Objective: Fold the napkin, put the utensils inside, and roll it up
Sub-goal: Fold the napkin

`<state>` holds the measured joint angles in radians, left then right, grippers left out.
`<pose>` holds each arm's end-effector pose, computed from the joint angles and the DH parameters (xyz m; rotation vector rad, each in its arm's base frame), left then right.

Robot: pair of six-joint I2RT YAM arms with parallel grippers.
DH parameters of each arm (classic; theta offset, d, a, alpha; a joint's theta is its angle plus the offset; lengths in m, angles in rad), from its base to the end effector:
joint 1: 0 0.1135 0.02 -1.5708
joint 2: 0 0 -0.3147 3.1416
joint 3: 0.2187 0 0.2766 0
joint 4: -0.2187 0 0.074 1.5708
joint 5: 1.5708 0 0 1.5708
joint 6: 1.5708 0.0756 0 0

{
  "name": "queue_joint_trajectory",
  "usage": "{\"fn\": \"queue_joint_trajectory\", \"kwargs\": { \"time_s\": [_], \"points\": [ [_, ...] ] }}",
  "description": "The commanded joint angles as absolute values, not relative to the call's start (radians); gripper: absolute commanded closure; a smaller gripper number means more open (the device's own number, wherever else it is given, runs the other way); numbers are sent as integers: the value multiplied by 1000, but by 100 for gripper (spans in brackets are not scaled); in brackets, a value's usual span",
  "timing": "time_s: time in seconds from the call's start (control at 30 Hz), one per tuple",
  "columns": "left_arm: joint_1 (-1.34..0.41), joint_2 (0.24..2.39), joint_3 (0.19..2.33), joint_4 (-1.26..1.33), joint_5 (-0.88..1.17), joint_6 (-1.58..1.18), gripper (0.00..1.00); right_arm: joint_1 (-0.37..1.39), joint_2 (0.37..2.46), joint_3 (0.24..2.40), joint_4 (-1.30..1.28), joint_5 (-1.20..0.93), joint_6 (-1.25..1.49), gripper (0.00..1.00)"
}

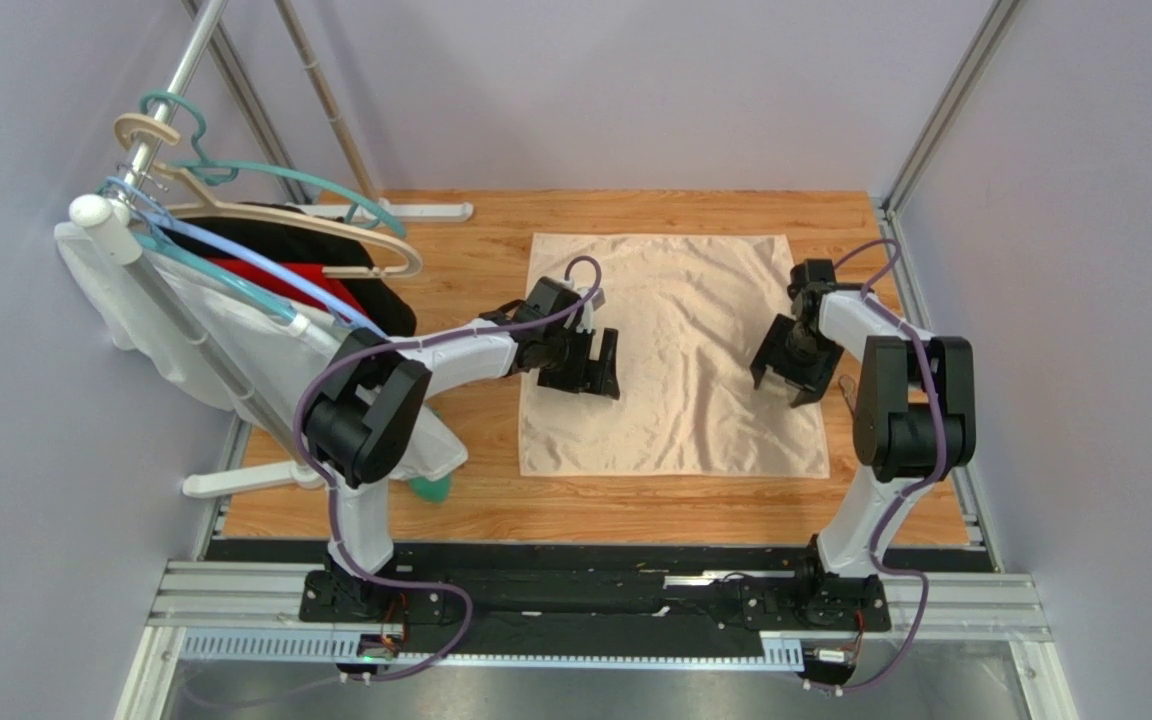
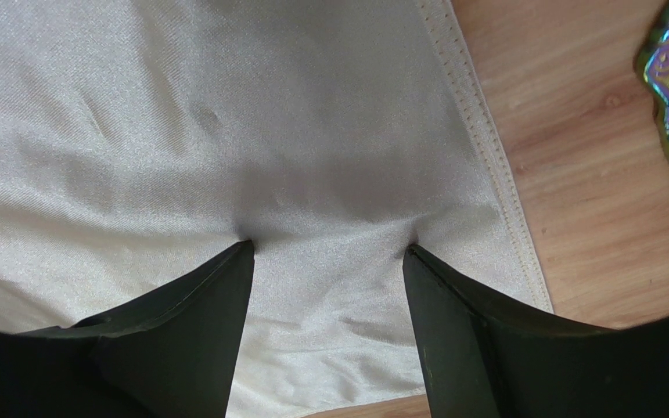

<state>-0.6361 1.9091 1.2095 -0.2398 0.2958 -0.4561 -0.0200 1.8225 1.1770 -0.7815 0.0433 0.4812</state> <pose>0.3538 -0.2886 0.1643 0.3656 2.6206 -0.7848 0.3715 -0.0107 0.1558 0.7464 2.8971 -0.0138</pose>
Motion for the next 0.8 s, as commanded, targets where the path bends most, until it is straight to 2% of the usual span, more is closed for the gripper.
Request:
{"fn": "queue_joint_trajectory", "kwargs": {
  "time_s": [0.0, 0.17, 0.27, 0.47, 0.63, 0.77],
  "points": [
    [-620, 1962, 1206, -212, 308, -471, 11, -17, 1897, 1258, -749, 46, 460, 30],
    [-606, 1983, 1258, -244, 298, -448, 12, -15, 1933, 1379, -794, 48, 439, 31],
    [-606, 1924, 1296, -301, 290, -430, 12, -6, 1849, 1404, -854, 64, 428, 32],
    [-606, 1732, 1417, -535, 333, -405, 12, -20, 1537, 1254, -980, 155, 430, 30],
    [-604, 1684, 1551, -715, 402, -287, 12, -133, 1428, 1042, -999, 98, 445, 33],
    [-606, 1646, 1554, -759, 404, -227, 12, -178, 1405, 991, -1018, 130, 462, 37]
  ]
}}
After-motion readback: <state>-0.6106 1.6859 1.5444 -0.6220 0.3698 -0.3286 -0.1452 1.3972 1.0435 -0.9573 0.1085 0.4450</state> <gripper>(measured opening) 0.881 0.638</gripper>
